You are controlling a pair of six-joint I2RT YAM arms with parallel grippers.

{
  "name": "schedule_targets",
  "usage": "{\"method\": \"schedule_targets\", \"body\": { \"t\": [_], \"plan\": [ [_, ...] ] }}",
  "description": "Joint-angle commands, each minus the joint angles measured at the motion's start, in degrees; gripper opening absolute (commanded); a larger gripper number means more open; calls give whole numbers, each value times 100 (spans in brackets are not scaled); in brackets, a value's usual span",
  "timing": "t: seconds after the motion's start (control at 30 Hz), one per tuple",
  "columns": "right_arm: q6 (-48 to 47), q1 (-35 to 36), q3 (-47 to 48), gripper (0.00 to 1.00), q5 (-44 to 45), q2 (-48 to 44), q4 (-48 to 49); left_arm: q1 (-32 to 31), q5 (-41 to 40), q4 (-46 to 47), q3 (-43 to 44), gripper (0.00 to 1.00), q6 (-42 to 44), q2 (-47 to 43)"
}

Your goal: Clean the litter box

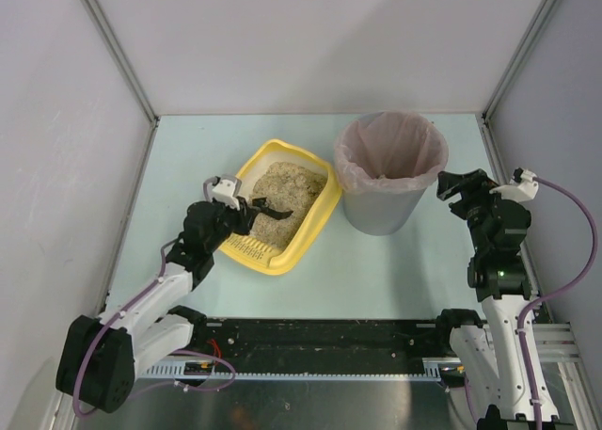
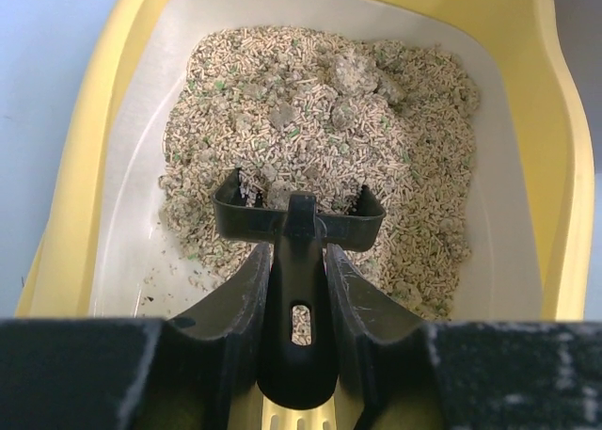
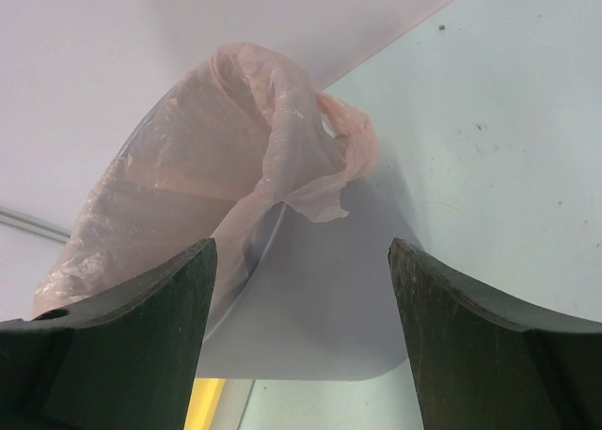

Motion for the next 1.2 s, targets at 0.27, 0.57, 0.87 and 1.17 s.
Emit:
{"method": "schedule_targets", "body": {
  "t": [0.27,0.57,0.87,1.17],
  "plan": [
    [151,130,12,79,-166,-119,364,-16,-460,1199,-654,0,-985,-18],
    [151,278,12,79,-113,-128,399,-16,-267,2465,-1102,0,-862,307],
    [116,323,12,78,-25,-189,372,-16,-188,3344,-1770,0,-511,-491],
    [107,385,21,79,98,-172,390,-16,436,3565,-1911,0,-53,-764]
  ]
}}
